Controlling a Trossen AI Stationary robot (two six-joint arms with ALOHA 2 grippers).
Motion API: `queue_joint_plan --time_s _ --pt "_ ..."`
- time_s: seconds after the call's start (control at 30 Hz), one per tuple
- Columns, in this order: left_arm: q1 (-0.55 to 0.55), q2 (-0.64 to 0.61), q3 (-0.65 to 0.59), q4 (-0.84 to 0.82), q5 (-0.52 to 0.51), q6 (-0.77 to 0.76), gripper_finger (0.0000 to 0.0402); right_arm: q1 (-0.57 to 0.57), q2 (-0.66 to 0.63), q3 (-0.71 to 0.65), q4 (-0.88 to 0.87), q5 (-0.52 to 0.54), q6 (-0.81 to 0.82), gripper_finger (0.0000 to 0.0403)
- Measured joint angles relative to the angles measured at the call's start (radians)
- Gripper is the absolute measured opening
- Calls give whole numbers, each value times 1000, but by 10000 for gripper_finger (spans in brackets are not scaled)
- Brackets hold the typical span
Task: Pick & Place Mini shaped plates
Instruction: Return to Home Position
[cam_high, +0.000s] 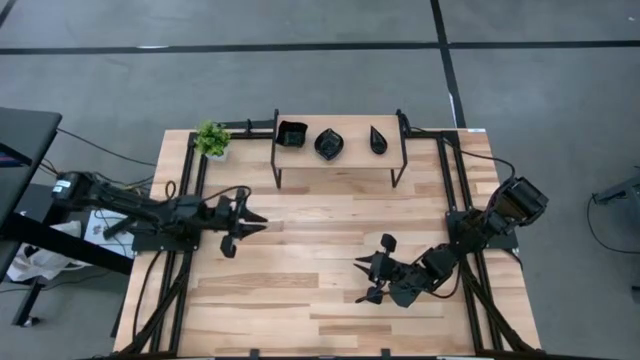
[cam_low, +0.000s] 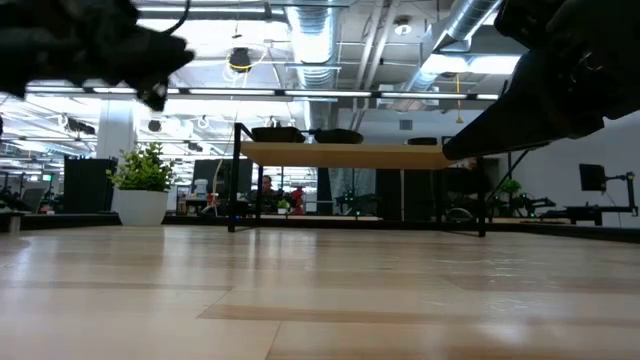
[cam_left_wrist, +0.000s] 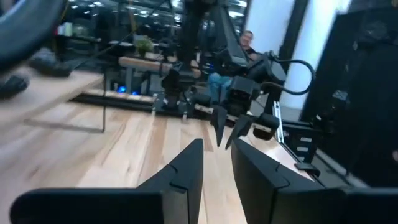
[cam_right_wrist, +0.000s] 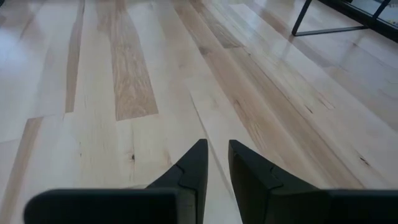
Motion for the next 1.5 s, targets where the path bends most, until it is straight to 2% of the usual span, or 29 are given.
queue_joint_plan --time_s 0.1,0.2,0.4,1.5 --pt "-58 -39 -75 39 -85 -26 85 1 0 0 0 0 5 59" --pt "-85 -54 -86 36 -151 -14 85 3 0 0 1 0 6 59" --pt "-90 -58 -86 91 -156 41 85 1 0 0 4 0 5 59" --pt "-90 -57 -86 103 -153 37 85 1 0 0 4 0 5 59"
